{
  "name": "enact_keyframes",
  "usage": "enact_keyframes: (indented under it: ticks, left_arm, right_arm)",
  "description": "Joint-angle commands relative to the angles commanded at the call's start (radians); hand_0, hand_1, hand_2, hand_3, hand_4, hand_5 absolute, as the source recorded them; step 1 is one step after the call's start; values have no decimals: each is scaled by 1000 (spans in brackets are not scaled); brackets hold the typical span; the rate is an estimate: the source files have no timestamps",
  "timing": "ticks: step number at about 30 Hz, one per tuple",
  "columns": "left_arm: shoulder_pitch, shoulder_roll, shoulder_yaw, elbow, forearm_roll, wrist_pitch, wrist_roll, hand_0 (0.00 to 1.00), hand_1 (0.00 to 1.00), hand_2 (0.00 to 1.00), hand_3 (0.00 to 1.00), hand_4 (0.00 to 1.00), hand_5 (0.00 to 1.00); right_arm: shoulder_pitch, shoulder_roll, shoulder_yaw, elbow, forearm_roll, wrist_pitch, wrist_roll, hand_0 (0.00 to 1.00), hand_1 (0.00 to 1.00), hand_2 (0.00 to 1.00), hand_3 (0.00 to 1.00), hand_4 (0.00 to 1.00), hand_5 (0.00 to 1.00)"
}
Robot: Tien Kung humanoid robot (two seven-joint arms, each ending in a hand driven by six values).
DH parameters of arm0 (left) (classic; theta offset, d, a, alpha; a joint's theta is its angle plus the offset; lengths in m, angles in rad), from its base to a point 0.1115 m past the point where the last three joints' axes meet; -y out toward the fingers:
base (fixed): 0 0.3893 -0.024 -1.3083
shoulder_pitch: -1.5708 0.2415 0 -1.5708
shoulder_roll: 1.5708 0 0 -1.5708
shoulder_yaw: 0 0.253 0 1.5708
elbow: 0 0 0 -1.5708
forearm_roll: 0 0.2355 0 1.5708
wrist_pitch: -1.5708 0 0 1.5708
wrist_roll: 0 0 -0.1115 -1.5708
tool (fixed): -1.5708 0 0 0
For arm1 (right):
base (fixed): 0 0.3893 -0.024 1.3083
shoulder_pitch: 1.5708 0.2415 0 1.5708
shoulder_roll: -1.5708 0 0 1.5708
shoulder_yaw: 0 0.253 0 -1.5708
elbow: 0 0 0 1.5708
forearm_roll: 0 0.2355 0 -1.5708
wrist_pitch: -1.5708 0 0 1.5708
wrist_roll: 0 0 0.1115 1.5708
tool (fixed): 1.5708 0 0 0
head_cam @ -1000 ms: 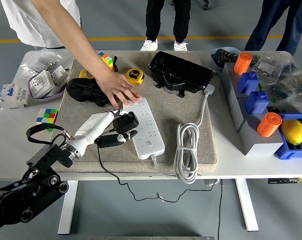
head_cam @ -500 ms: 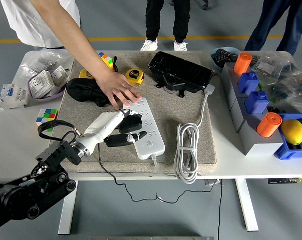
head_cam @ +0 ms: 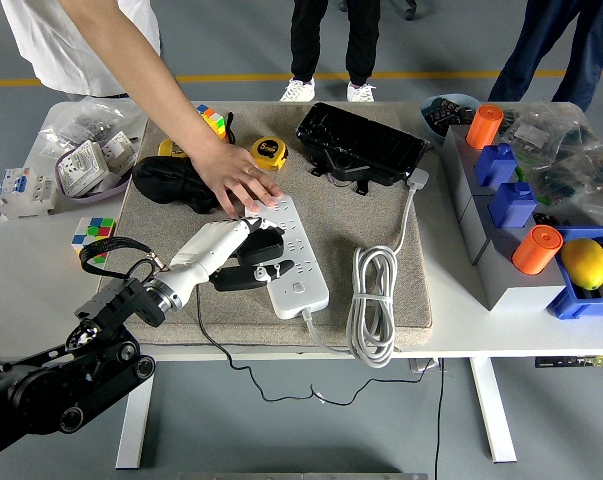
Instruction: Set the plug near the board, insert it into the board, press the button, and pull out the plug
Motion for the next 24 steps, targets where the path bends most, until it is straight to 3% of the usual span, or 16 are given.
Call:
enact_keyframes:
  ticks: [15,24]
  left_arm:
    - [0,1,3,18,-26,-1,-1,728,770,764,737,815,803]
    - [14,12,-28,-31,-31,18,-33,738,778,777,739,817,795]
  right_arm:
    - [0,1,4,0,0,-1,3,613,609,570,536,664,188]
    - [0,0,6,0,0,-2,7,614,609,568,536,665,185]
